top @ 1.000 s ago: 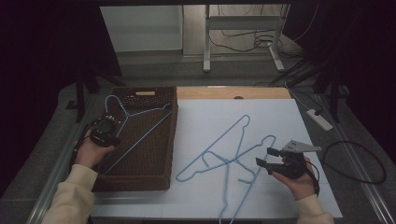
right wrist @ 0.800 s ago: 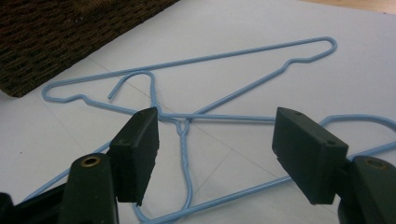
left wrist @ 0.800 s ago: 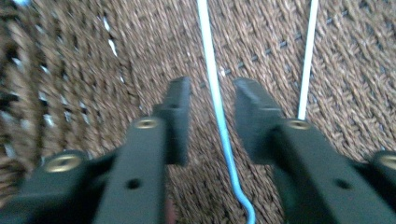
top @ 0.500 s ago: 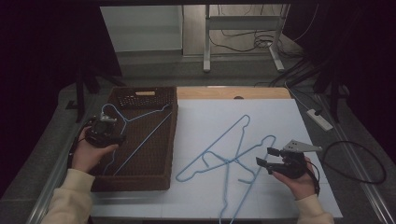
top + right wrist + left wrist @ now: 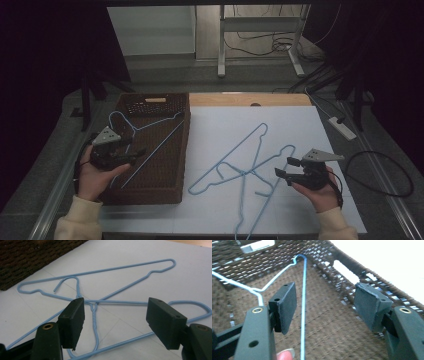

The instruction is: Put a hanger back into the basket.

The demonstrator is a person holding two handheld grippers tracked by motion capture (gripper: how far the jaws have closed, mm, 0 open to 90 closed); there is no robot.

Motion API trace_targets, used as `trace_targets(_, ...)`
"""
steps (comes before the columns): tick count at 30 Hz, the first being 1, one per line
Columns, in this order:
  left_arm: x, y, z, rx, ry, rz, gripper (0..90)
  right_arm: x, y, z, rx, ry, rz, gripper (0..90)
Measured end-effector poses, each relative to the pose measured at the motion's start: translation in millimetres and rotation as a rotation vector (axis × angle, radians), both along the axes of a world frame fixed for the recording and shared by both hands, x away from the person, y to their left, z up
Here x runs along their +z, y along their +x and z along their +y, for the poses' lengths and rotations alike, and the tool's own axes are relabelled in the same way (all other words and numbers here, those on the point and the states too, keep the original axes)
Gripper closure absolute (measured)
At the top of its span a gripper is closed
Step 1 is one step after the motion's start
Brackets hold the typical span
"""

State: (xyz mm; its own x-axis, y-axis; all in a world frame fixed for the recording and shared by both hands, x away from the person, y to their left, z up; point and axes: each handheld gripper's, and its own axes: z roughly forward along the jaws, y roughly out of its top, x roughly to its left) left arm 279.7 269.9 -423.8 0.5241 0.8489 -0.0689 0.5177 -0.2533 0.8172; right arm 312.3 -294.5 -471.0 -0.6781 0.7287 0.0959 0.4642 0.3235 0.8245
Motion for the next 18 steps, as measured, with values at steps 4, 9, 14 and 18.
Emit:
trace_targets(4, 2.1, -5.2, -8.3, -0.037, -0.017, -0.01, 35.2, 0.0, -0.3, 0.6, 0.005, -0.01, 0.0, 32.1)
trace_targets(9, 2.1, -12.9, -19.5, -0.082, -0.017, -0.022, 35.0, -0.3, -1.0, 1.2, 0.009, -0.017, 0.0, 32.1)
trace_targets(14, 0.4, -19.2, -26.5, -0.094, -0.043, -0.027, 34.9, -0.7, -2.3, -2.3, 0.003, -0.012, 0.003, 32.4)
trace_targets(18, -0.6, -24.1, -32.9, -0.105, -0.062, -0.035, 34.9, -2.4, -2.5, -2.9, 0.009, -0.016, 0.007, 32.6)
